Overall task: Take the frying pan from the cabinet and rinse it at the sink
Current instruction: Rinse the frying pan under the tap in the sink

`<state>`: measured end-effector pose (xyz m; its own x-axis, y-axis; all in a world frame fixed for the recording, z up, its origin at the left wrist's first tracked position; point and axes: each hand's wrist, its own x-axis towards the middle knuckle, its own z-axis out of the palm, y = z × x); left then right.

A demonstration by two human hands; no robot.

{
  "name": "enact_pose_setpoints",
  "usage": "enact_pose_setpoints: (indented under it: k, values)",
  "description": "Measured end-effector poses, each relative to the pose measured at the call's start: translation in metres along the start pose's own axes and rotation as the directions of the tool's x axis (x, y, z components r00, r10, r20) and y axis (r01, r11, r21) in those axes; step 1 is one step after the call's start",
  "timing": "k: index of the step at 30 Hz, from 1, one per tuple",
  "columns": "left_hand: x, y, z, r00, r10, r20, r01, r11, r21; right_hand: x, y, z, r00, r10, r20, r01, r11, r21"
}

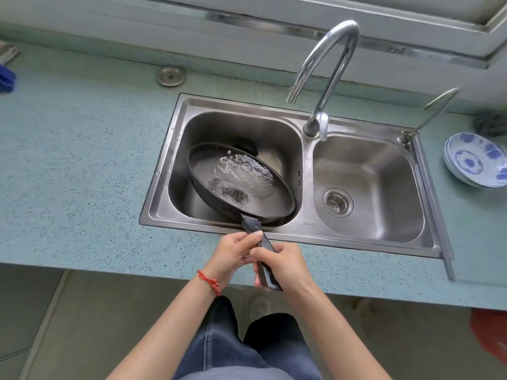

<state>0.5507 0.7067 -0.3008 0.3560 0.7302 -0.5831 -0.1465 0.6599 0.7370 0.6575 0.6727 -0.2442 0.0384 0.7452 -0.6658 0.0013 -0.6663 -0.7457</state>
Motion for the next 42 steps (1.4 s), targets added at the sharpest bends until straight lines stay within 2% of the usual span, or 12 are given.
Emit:
enact_pose_setpoints:
  k: [6, 16, 24, 28, 33, 38, 42]
  values:
    - [0.000, -0.007, 0.011, 0.996, -0.088, -0.022, 0.082, 0.979, -0.185, -0.013, 0.012, -0.001, 0.997, -0.064, 0.035, 0.060, 0.994, 0.089]
    - [-0.012, -0.008, 0.031, 0.990, -0.028, -0.137, -0.003, 0.976, -0.218, -0.021, 0.028, -0.014, 0.984, -0.148, 0.097, 0.119, 0.959, 0.256]
    - [-0.019, -0.010, 0.035, 0.990, 0.039, -0.137, -0.064, 0.980, -0.186, -0.030, 0.035, -0.019, 0.963, -0.208, 0.170, 0.142, 0.932, 0.335]
    - [-0.021, -0.004, 0.034, 0.998, 0.044, -0.047, -0.056, 0.953, -0.296, -0.032, 0.033, -0.021, 0.952, -0.245, 0.186, 0.162, 0.913, 0.374]
    - [-0.019, 0.006, 0.042, 0.995, 0.010, 0.103, 0.037, 0.895, -0.444, -0.037, 0.032, -0.025, 0.942, -0.278, 0.187, 0.177, 0.886, 0.429]
    - [-0.022, 0.005, 0.039, 0.987, 0.075, 0.143, -0.012, 0.919, -0.395, -0.037, 0.034, -0.024, 0.941, -0.273, 0.199, 0.168, 0.890, 0.424]
    - [-0.023, 0.001, 0.041, 0.983, 0.108, 0.149, -0.045, 0.927, -0.373, -0.040, 0.030, -0.034, 0.944, -0.230, 0.236, 0.138, 0.926, 0.350]
